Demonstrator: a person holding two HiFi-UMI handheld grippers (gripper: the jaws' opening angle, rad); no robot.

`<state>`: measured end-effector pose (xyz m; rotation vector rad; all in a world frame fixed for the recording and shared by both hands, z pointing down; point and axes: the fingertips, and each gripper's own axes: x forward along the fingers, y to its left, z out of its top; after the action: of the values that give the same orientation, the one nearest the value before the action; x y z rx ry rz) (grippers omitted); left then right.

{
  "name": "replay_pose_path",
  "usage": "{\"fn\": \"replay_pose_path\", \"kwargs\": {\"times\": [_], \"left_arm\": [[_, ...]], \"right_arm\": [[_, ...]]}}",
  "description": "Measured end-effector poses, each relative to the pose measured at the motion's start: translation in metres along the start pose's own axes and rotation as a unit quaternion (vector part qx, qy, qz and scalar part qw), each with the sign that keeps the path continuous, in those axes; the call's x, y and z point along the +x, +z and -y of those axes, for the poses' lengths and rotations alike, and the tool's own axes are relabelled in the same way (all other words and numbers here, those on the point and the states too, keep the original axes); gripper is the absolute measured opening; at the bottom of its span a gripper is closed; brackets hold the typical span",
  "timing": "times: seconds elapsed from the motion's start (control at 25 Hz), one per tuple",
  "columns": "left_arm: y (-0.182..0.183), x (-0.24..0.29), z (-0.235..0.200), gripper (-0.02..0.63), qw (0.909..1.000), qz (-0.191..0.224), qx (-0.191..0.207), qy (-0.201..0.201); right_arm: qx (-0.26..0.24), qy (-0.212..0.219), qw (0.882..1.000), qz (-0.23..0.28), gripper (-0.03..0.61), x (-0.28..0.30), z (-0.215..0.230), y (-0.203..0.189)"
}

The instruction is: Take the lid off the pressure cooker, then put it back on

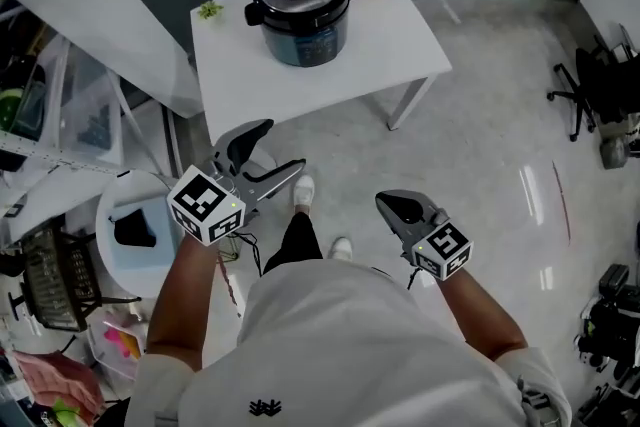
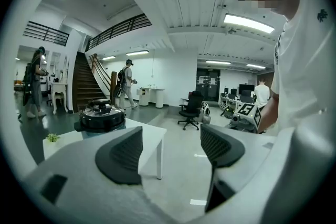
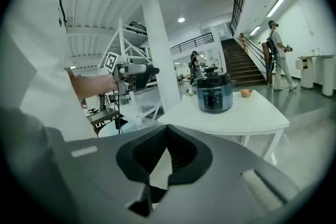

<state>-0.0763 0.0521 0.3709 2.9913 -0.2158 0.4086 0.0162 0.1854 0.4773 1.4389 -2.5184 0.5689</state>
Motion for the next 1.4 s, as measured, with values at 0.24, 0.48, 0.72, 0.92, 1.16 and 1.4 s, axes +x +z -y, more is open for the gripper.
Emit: {"fn": "replay_pose_path", "kwargs": {"times": [0.24,0.48,0.72,0.92,1.16,1.4], "left_arm": [[0.025,0.031,-0.07,0.338,0.9997,0.008,0.021,-0.013],[0.051,0.062,-0.154,0.334,0.9988,0.005,0.04,-0.028],[0.066,0.099,-0.226,0.334,0.9973,-0.011,0.059,-0.042],[0.07,0.134,-0.274,0.334,0.9956,-0.025,0.074,-0.051],[0.069,0.178,-0.321,0.334,0.9928,-0.051,0.094,-0.055],[0.069,0.215,-0.347,0.336,0.9914,-0.073,0.094,-0.054]], "right_arm": [[0.01,-0.051,0.999,0.007,0.012,0.013,0.048,0.026],[0.023,-0.079,0.997,0.007,0.012,0.052,0.086,0.058],[0.031,-0.101,0.994,0.007,0.012,0.09,0.108,0.079],[0.042,-0.127,0.991,0.007,0.012,0.113,0.125,0.085],[0.056,-0.145,0.988,0.01,0.012,0.124,0.139,0.087],[0.056,-0.146,0.988,0.003,0.012,0.111,0.162,0.094]]}}
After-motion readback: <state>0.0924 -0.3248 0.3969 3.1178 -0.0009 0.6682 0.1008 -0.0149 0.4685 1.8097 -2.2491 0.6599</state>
